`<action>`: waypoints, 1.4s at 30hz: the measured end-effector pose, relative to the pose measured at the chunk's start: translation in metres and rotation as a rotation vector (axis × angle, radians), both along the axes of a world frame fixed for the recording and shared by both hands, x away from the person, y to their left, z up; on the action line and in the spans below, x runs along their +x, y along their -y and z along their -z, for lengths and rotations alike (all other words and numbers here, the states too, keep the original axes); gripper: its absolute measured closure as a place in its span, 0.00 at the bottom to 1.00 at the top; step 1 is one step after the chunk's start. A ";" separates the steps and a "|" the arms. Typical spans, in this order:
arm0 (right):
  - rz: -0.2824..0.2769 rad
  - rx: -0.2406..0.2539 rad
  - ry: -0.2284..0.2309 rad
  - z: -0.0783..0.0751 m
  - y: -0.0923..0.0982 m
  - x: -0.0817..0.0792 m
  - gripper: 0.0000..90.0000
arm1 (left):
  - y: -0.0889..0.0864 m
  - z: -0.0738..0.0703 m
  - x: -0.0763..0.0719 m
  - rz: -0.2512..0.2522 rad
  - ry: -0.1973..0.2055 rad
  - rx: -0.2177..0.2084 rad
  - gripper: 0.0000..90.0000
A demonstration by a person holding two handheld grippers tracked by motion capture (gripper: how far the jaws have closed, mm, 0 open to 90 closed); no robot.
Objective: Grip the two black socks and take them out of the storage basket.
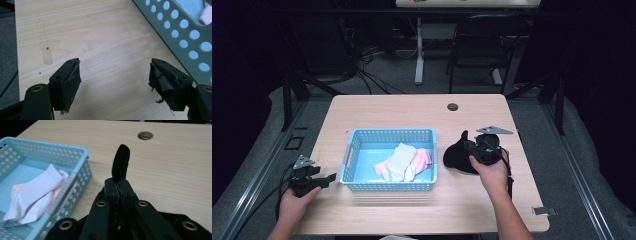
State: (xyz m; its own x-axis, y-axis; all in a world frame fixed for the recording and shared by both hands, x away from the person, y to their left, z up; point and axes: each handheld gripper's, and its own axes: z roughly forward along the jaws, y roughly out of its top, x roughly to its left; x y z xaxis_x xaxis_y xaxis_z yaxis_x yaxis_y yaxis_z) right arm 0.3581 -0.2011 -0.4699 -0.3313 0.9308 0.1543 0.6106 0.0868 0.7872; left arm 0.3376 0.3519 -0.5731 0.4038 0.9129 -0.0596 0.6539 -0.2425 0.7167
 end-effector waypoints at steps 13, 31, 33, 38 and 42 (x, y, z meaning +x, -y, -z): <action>0.141 0.053 -0.123 0.048 0.049 0.006 0.94 | 0.001 0.000 0.000 0.000 0.001 0.000 0.28; 0.125 -0.007 -0.092 0.056 0.044 0.001 0.58 | 0.000 0.000 0.000 0.000 0.001 -0.005 0.28; 0.116 -0.007 -0.084 0.054 0.042 0.000 0.57 | -0.001 0.000 0.000 -0.001 0.001 -0.005 0.28; 0.069 -0.007 -0.072 0.051 0.033 -0.003 0.54 | 0.000 0.000 0.000 0.000 0.001 -0.004 0.28; 0.046 -0.006 -0.069 0.050 0.025 -0.004 0.54 | 0.000 0.000 0.000 0.000 0.001 -0.004 0.28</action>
State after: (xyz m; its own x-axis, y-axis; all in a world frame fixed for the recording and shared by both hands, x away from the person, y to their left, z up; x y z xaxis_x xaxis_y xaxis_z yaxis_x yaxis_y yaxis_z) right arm 0.3540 -0.2262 -0.5201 -0.2765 0.9459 0.1698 0.6668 0.0616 0.7427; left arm 0.3379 0.3523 -0.5728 0.4038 0.9127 -0.0628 0.6530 -0.2395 0.7185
